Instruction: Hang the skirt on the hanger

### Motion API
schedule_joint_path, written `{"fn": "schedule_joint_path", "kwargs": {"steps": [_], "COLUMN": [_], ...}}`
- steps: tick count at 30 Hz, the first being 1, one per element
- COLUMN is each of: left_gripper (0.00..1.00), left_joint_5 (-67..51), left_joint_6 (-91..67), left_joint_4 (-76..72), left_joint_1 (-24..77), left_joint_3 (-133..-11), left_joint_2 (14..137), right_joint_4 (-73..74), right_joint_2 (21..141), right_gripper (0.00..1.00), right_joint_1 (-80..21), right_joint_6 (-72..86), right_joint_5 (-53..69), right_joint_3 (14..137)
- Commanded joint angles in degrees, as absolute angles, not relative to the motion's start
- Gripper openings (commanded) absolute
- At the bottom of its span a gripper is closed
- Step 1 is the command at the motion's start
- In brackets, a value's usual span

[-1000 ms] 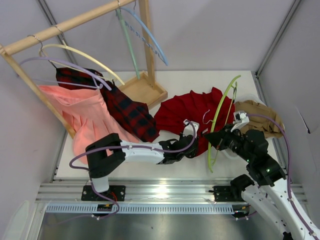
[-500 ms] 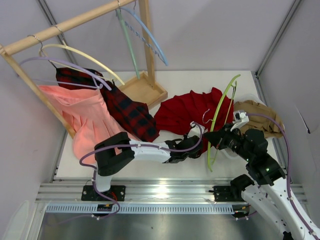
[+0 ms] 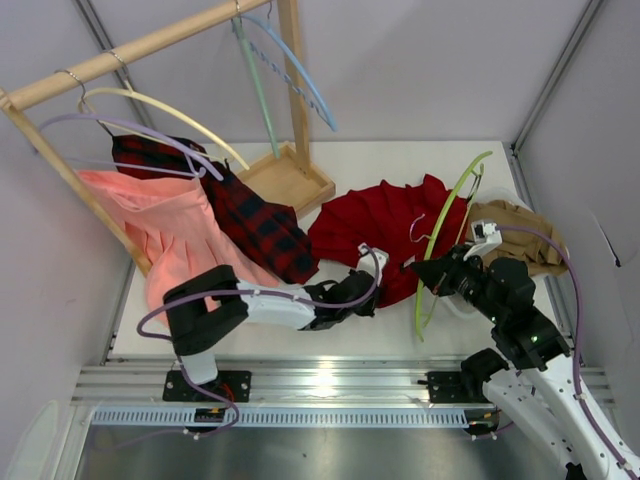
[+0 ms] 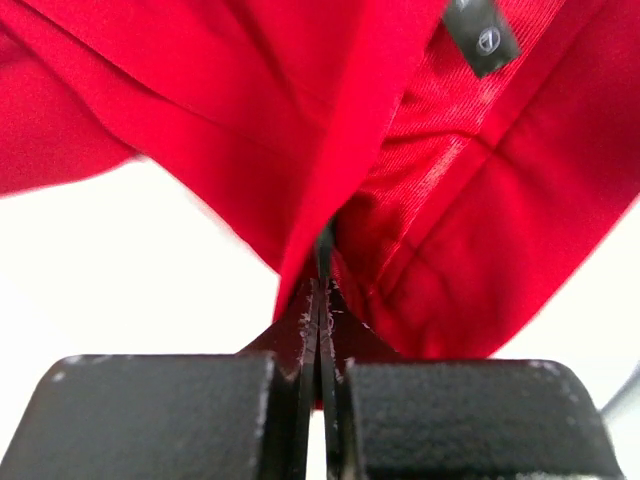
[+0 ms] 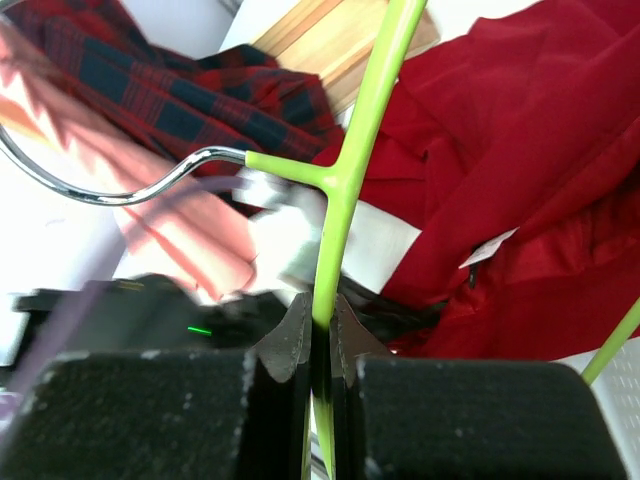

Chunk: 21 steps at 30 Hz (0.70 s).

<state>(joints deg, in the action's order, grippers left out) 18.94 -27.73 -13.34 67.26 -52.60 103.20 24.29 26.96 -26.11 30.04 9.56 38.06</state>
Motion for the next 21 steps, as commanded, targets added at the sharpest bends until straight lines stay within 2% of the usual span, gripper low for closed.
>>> {"fn": "schedule_joint_path", "kwargs": {"steps": [1,9,17,21], "left_gripper": [0.00,0.00,0.00,0.09], "left_joint_5": [14.6,9.7,5.5,1.8], "left_joint_6": [-24.6,-19.8,-19.0,-18.8], "left_joint_4": [-26.2,-35.9,-40.2,-40.0], "left_joint_1": [65.7,65.6,65.6,65.7], "left_joint_3": [-48.5,-41.1,-38.1,-39.0], "left_joint_2": [93.7,84.2,83.6,83.8], "right_joint_4": [16.4,6.1,4.6,6.9], "right_joint_2": [27.0,30.3,32.3,32.7], "right_gripper": [0.00,0.00,0.00,0.00], "right_joint_1": [-25.7,-25.4,-25.2,-25.1], "right_joint_6": [32.5,36.0,37.4,35.9], "right_joint_5": [4.9,3.5,0.0,1.1], "right_joint_3": [37.4,37.3,38.6,39.2]}}
